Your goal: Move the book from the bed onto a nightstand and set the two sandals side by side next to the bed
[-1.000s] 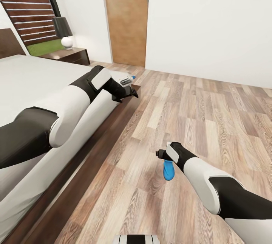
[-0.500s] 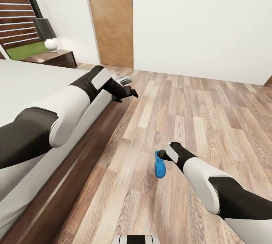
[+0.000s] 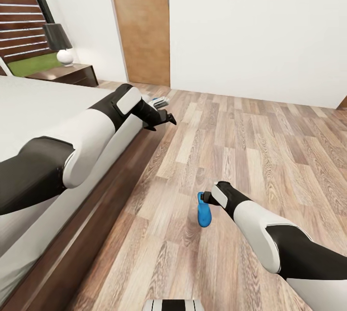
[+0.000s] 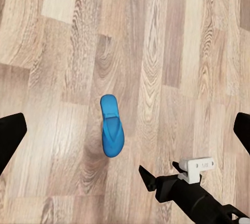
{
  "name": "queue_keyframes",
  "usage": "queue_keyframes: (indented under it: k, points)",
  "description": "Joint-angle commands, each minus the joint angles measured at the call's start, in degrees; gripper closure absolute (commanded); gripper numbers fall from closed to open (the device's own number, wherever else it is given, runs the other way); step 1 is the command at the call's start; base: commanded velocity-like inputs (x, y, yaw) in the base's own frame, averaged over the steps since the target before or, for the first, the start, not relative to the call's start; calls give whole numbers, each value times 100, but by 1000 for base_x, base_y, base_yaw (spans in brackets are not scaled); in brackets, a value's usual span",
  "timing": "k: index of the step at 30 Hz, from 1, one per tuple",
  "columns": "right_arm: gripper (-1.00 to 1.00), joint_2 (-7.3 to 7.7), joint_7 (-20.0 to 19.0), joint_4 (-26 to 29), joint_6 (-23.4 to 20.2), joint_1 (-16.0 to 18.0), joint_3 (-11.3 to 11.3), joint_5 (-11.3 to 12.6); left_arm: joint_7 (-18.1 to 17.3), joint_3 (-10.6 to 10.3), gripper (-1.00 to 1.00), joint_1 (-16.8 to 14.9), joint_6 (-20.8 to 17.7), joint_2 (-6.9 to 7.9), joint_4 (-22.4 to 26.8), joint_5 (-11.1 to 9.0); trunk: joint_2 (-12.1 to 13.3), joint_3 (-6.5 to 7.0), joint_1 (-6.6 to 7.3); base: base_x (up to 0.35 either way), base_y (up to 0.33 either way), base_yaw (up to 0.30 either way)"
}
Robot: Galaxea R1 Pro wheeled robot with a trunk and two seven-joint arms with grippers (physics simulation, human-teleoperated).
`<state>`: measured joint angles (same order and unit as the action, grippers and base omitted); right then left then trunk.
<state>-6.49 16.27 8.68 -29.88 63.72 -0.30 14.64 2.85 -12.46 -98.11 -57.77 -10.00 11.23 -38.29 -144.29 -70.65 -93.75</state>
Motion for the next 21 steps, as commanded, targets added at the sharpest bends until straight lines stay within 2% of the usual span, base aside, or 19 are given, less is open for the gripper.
queue_keyframes:
  k: [1,21]
  points:
    - [-100,-6,33,11,-24,0,11,42,31,-19,-100,5,-13,0,3,-39,-2,-5,1,0,0,0]
    - [-100,-10,-18,11,-9,0,38,39,37,-19,-100,11,-6,0,55,-30,-29,-448,-50,0,0,0]
